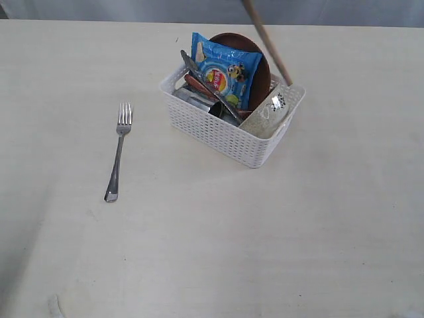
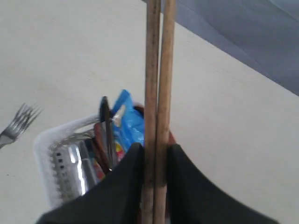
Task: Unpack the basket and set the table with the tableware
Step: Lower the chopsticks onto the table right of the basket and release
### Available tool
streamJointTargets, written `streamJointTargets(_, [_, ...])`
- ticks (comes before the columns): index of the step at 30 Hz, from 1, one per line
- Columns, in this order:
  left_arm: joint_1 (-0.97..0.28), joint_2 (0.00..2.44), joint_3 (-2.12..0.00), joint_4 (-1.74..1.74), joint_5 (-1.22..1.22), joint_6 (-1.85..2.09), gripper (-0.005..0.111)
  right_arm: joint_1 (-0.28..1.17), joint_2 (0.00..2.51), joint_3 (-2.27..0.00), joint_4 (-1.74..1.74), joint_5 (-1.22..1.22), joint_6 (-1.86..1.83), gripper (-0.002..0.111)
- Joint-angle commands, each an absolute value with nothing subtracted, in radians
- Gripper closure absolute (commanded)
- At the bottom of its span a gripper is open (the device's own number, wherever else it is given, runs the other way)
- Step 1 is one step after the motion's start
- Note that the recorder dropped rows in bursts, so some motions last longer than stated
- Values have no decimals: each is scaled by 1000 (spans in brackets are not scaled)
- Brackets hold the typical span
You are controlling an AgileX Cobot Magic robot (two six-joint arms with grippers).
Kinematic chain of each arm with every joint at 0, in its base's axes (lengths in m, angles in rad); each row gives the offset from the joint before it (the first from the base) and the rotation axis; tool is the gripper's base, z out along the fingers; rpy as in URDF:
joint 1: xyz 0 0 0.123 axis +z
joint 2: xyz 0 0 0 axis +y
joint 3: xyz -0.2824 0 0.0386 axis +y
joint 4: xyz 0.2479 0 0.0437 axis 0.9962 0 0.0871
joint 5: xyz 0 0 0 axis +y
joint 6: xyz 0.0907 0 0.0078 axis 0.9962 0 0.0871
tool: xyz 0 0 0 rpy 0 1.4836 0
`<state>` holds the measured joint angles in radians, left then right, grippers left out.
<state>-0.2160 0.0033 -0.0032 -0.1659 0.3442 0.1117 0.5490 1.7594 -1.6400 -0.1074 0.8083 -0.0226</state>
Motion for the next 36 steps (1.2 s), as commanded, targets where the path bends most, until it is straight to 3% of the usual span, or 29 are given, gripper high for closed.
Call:
streamJointTargets(1, [-222,0,0,-166,342,111,107,412,1744,-1638,-129,913,66,109])
streamJointTargets(5, [-222,0,0,-166,342,109,107,232,1797,-1603,-115,988,147,109])
streamJointTargets(10, [-222,0,0,-166,342,109,107,73,1867,-1325,-100,845,209,109])
streamJointTargets(18, [-222,0,0,-161,342,109,107,61,1873,-1196,-118,706,168,109])
streamJointTargets(36, [-222,0,0,-161,342,109,107,61,2025,-1196,-85,733,180,108])
